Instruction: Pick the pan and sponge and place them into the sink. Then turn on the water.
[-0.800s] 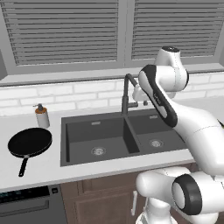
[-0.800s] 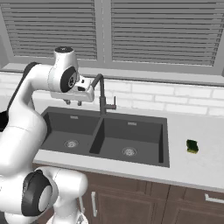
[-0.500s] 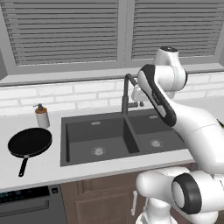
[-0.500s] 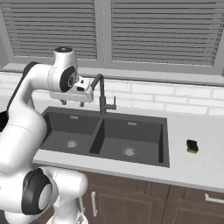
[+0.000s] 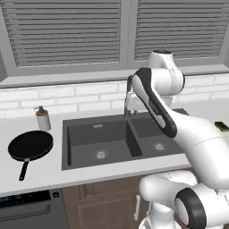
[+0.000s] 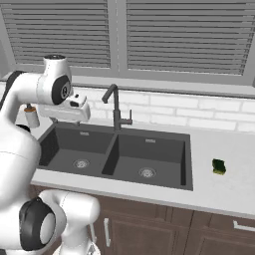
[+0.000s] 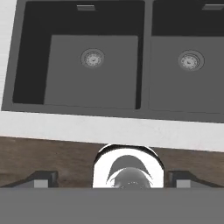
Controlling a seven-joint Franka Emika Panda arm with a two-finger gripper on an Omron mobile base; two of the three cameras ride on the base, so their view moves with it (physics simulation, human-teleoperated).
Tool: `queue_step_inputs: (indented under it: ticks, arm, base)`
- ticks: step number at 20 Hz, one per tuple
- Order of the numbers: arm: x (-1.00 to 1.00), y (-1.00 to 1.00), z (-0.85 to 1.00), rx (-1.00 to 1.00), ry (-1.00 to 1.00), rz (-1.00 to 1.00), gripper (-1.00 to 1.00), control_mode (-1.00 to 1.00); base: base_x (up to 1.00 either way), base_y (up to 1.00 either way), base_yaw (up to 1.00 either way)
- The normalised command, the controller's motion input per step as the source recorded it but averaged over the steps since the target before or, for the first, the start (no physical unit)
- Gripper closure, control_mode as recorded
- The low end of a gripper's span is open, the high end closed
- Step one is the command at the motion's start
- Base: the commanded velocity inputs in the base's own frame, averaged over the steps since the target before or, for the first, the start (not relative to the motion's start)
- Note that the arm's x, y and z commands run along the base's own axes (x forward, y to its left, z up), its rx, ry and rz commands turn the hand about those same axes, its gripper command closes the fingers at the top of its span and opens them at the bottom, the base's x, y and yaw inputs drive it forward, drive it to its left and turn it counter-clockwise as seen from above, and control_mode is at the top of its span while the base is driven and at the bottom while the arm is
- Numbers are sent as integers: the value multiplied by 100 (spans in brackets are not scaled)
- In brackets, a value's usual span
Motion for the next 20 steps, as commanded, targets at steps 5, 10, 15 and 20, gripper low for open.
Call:
queue_step_inputs:
  ticks: [5, 10, 15, 20]
  arm:
    - [-54, 77, -4, 0, 0, -2, -100, -100]
    - [-25, 100, -7, -2, 1, -3, -100, -100]
    - [-7, 100, -12, -3, 6, 0, -100, -100]
    - [-3, 100, -15, -3, 7, 0, -100, -100]
  base:
    - [0, 0, 0]
    - [0, 0, 0]
    - [0, 0, 0]
    - [0, 0, 0]
